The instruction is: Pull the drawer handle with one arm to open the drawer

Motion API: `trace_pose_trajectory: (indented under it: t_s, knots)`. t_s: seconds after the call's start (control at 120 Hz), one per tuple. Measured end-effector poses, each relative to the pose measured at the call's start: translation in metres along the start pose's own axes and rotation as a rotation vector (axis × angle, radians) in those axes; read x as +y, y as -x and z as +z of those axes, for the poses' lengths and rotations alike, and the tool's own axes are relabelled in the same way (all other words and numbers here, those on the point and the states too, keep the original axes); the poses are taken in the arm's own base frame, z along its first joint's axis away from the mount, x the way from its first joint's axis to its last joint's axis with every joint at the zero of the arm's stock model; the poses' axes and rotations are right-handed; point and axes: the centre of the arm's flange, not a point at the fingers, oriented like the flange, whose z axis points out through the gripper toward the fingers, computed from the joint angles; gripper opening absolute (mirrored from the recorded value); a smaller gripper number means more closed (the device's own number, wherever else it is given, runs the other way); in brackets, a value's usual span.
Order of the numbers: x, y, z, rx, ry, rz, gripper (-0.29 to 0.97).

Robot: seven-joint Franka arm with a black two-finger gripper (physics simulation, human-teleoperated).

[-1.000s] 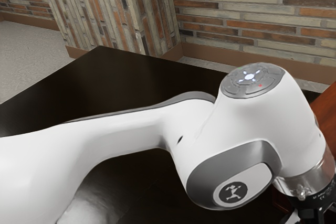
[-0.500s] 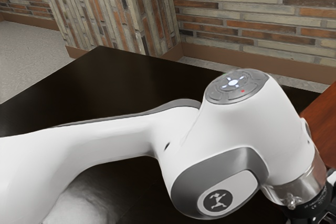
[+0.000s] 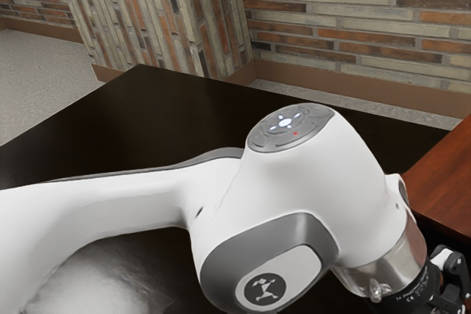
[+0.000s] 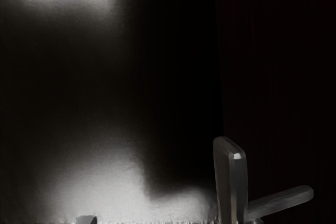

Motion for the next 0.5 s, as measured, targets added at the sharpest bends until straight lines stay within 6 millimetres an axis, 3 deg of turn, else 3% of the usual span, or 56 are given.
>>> trace_pose_trajectory:
  t_s: [0.5]
  knots:
    - [-0.0057,-0.0011,-0.0048,-0.022,0.006,-0.022,0.31]
